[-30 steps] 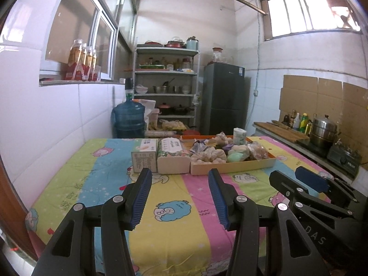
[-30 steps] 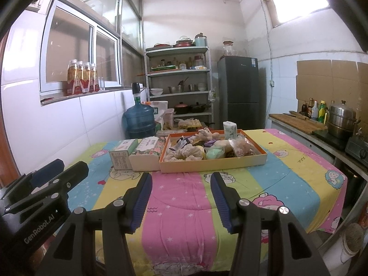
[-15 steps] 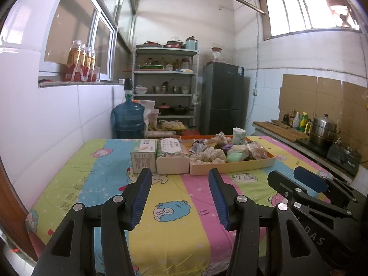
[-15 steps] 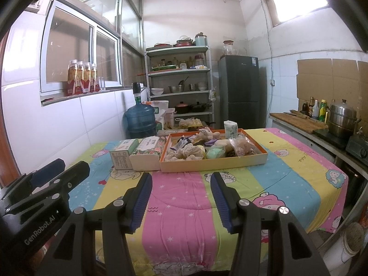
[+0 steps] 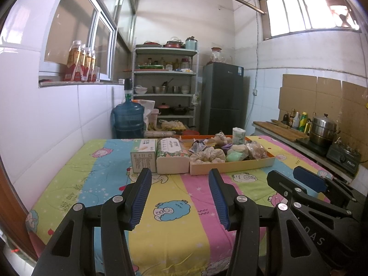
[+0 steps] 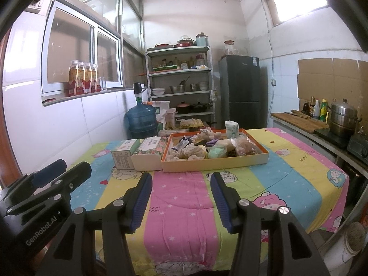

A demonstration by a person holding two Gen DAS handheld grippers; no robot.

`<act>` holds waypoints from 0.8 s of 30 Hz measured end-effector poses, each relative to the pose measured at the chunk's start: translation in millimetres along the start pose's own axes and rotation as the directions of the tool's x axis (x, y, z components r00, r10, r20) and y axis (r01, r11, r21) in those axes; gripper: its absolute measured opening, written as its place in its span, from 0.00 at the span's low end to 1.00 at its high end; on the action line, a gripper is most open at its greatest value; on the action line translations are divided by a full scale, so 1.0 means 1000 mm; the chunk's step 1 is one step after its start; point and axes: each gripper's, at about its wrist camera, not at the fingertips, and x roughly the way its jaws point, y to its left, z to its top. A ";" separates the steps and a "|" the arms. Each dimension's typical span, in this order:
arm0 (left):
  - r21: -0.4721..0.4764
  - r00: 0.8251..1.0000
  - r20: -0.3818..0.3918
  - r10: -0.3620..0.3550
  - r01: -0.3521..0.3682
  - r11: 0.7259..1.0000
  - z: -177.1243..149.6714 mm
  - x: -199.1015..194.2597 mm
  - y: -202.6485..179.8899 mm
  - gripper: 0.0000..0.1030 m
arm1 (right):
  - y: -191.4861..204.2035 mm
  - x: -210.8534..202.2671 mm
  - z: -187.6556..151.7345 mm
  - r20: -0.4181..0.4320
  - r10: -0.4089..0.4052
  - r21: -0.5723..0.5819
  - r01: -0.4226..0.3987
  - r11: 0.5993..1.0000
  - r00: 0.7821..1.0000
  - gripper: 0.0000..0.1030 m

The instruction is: Organize soft objects

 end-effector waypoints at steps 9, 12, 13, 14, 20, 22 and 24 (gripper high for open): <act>0.002 1.000 0.001 0.001 -0.001 1.000 0.000 -0.001 -0.001 0.52 | 0.000 0.000 0.000 0.000 0.000 0.001 0.000 1.000 1.000 0.51; 0.001 1.000 0.000 -0.001 0.001 1.000 0.000 -0.001 0.000 0.52 | 0.001 -0.001 0.000 -0.002 0.001 0.001 -0.001 1.000 1.000 0.51; 0.001 1.000 0.001 0.000 0.000 1.000 0.000 -0.001 -0.001 0.52 | 0.002 -0.001 -0.001 -0.002 0.001 0.002 -0.001 1.000 1.000 0.51; 0.001 1.000 0.001 0.000 0.000 1.000 0.000 -0.001 0.000 0.52 | 0.001 0.000 0.000 0.000 0.000 0.001 0.000 1.000 1.000 0.51; 0.002 1.000 0.000 -0.001 0.001 1.000 0.000 -0.001 -0.001 0.52 | 0.001 0.000 0.000 -0.001 0.001 0.002 -0.001 1.000 1.000 0.51; 0.001 1.000 0.001 0.000 0.000 1.000 0.000 -0.001 -0.001 0.52 | 0.001 0.000 0.000 -0.001 -0.001 0.001 0.001 1.000 1.000 0.51; 0.001 1.000 0.000 -0.001 0.001 1.000 0.000 -0.001 -0.001 0.52 | 0.001 0.000 0.000 -0.001 0.001 0.002 -0.001 1.000 1.000 0.51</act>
